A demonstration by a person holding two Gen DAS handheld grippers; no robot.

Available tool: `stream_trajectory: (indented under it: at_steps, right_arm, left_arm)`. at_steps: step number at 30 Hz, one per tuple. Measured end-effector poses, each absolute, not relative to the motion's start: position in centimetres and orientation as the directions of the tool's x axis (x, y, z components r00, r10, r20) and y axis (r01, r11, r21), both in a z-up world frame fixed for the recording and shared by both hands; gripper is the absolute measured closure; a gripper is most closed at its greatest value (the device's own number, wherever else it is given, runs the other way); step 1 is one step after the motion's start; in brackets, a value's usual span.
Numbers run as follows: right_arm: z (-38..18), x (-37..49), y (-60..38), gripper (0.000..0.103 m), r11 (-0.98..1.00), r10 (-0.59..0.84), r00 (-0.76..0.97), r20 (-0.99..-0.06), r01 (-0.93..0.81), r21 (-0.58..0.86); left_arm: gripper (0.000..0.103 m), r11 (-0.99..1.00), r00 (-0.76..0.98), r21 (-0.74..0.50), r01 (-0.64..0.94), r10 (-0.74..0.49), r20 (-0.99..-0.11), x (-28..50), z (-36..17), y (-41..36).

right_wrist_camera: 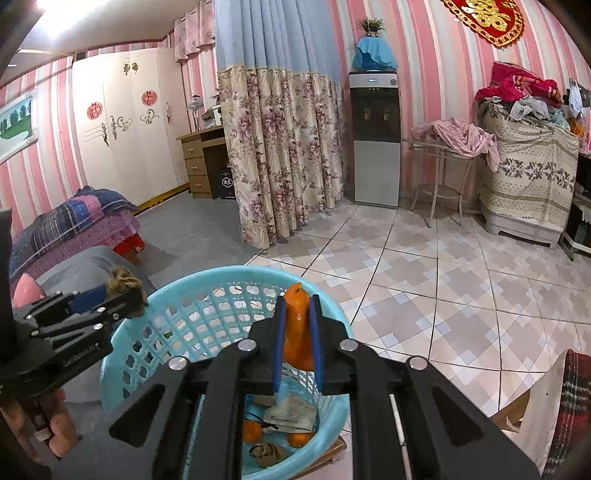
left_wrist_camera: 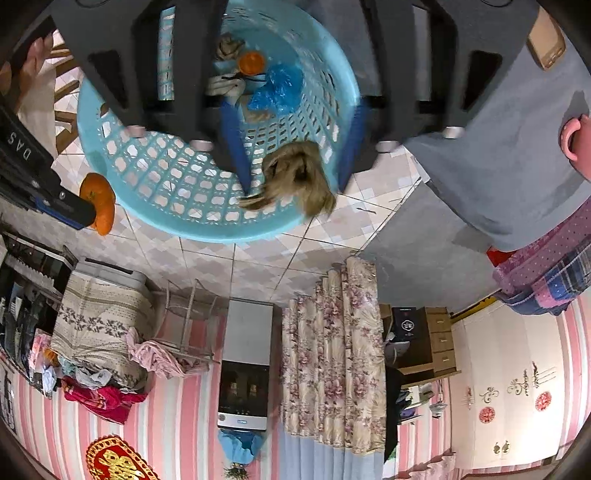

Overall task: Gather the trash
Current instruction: 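Open the left tool to drop the paper bag while the right tool releases the orange peel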

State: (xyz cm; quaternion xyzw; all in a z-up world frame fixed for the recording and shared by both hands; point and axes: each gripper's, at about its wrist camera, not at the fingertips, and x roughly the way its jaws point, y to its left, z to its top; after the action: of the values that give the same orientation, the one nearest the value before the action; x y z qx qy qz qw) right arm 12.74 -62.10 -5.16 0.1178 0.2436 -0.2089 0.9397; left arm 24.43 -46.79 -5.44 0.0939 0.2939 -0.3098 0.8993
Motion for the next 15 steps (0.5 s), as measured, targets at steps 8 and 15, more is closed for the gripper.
stream_trajectory:
  at_steps: [8,15]
  right_arm:
    - [-5.9,14.6,-60.6,0.09,0.889,-0.331,0.785,-0.524,0.445,0.105]
    - [-6.3,16.6,-58.4,0.086,0.884,-0.346,0.774,-0.531,0.459,0.093]
  left_arm:
    - [0.029,0.844,0.702,0.011,0.537,-0.439,-0.56,25.1,-4.4,-43.9]
    - [0.023,0.879,0.757,0.041,0.476,-0.385,-0.529,25.5,-2.2,-40.5]
